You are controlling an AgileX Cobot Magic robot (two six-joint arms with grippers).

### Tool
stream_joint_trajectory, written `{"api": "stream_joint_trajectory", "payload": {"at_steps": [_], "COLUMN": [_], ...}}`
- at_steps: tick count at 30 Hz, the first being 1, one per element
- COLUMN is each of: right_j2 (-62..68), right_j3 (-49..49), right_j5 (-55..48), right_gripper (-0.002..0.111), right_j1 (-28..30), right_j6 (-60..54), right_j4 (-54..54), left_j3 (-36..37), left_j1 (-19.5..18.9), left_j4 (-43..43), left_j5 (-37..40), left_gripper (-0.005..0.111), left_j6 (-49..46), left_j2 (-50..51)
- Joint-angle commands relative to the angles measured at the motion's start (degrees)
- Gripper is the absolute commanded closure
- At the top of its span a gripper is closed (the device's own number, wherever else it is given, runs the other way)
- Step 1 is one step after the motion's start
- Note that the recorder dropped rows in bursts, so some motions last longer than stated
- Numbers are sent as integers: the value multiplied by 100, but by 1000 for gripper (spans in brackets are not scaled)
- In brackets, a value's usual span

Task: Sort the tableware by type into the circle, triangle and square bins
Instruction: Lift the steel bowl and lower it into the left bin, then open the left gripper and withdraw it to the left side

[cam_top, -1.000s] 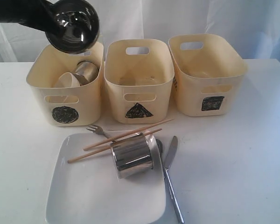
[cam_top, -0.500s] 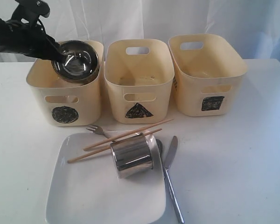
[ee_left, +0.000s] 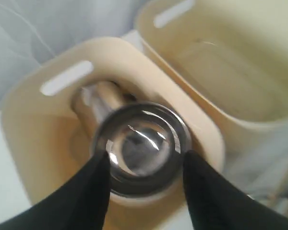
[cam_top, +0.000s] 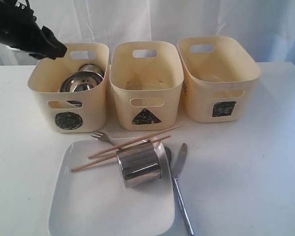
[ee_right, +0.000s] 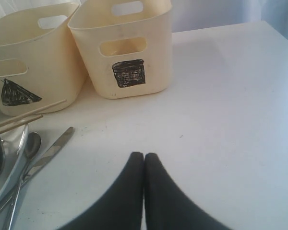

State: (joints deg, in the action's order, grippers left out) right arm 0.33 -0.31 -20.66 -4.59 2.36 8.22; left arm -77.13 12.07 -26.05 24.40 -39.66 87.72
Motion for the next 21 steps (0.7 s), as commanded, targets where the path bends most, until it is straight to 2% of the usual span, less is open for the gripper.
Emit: {"api": "stream_joint_trajectory", "payload": {"at_steps": [1, 4, 8, 17, 19, 21], "right_j2": [-33, -33, -33, -33, -33, -33], "right_j3": [31, 31, 31, 31, 31, 31], "right_j5": [82, 82, 82, 82, 82, 82], "right_gripper": [108, 108, 108, 108, 108, 108], "right_j1": [0, 0, 0, 0, 0, 0], "right_j6": [-16, -16, -16, -16, -16, -16], "right_j4": [-31, -31, -31, -31, -31, -31], "left_j3": [-21, -9, 182, 854, 993, 1181], "left_j1": [-2, -2, -2, -2, -2, -2], "left_j4": [-309, -869, -1784, -2700, -2794, -2799], "left_j5": [1646, 2244, 2915, 3087, 3087, 3087], "left_gripper": [56, 58, 60, 61, 67, 82], "left_j6": [-366, -420, -1228, -1235, -1148, -1134], "left_j2": [-331, -340, -303, -303, -303, -303]}}
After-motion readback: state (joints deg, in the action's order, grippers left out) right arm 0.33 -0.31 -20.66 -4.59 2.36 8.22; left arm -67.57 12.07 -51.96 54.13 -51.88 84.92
